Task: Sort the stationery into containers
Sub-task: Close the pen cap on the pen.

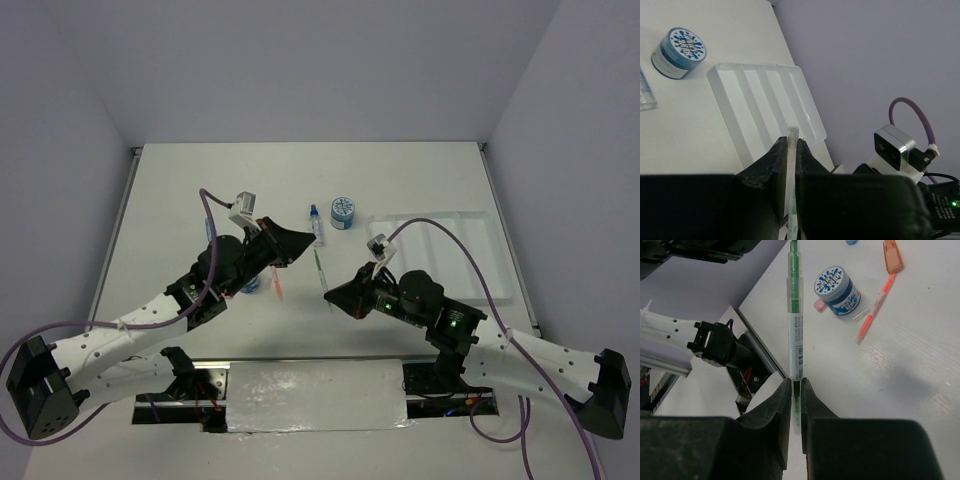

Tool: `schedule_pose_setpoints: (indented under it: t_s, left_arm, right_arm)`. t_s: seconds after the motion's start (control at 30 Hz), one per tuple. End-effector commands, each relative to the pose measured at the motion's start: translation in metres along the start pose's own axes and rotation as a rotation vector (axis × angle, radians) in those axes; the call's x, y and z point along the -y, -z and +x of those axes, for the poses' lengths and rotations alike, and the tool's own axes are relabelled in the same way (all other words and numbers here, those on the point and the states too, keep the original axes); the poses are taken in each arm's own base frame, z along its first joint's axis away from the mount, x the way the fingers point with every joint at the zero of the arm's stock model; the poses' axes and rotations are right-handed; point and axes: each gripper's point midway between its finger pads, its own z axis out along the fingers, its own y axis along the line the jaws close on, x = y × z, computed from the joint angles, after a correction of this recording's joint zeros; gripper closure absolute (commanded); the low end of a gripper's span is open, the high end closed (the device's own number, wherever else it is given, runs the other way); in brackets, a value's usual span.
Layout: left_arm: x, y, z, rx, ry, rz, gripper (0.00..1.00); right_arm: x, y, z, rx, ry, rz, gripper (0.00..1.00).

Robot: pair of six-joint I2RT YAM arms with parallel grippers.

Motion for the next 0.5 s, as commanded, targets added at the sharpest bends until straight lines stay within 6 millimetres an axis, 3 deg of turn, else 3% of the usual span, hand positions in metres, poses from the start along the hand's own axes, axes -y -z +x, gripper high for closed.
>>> schedule_pose_setpoints:
  t_s: [0.0, 0.13, 0.47]
  left_arm:
    - [0.041, 0.003, -0.019, 0.055, 0.014, 0.155, 1.0]
    - [0.044, 0.007, -0.023, 0.071, 0.012, 0.162, 1.0]
    - [0.038, 0.012, -0.028, 0.104, -0.01, 0.14, 1.0]
  right_arm:
    - [-0.019, -0.008, -0.04, 0.129, -0.021, 0.002, 1.0]
    - [-0.014, -0.013, -0.036, 0.115, -0.039, 0.041, 1.0]
    - [-0.027, -0.008, -0.042, 0.118, -0.031, 0.002, 1.0]
